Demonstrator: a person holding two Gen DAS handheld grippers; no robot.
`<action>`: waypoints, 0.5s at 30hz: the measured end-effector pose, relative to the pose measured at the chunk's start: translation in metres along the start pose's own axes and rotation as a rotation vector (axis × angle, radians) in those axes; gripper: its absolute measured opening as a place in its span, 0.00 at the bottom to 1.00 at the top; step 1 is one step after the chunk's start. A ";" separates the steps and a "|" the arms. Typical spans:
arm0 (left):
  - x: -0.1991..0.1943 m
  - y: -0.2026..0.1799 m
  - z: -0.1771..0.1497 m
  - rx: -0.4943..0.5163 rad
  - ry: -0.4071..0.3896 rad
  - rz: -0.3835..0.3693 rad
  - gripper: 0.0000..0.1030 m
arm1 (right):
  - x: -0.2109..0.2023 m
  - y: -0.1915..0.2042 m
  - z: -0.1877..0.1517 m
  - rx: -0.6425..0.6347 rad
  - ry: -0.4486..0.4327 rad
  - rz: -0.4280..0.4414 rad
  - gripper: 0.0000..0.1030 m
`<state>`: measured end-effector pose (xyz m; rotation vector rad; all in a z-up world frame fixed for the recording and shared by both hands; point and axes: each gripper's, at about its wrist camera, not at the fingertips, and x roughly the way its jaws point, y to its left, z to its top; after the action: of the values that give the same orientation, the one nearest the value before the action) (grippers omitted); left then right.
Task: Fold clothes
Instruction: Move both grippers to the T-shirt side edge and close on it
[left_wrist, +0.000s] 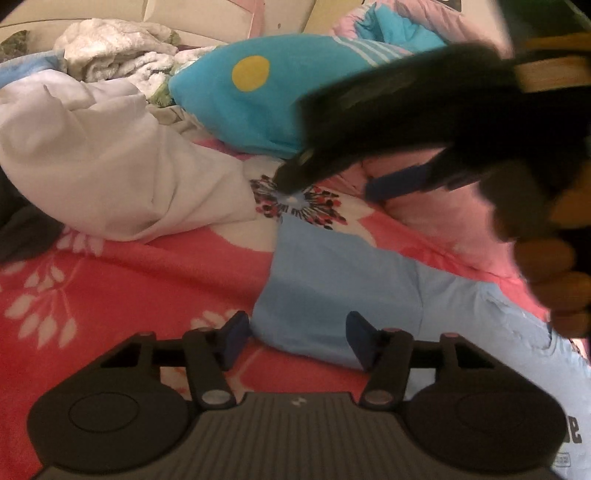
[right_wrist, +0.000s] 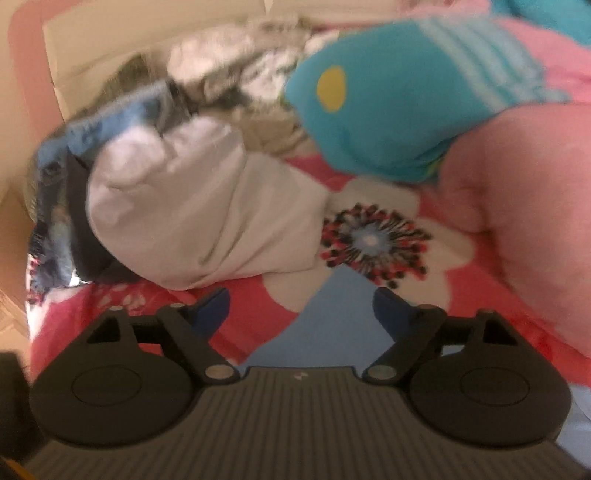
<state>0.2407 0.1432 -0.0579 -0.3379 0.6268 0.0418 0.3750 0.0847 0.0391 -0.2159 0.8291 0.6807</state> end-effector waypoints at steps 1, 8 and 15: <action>0.003 0.000 0.000 0.001 0.006 0.004 0.53 | 0.013 -0.001 0.002 0.001 0.029 -0.005 0.77; 0.012 0.001 0.002 0.005 0.019 0.013 0.51 | 0.068 -0.009 0.006 0.013 0.152 -0.017 0.66; 0.014 0.003 0.006 -0.016 0.011 0.039 0.56 | 0.084 -0.010 0.009 0.010 0.195 -0.021 0.66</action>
<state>0.2554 0.1473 -0.0622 -0.3413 0.6441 0.0820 0.4272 0.1208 -0.0178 -0.2845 1.0155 0.6426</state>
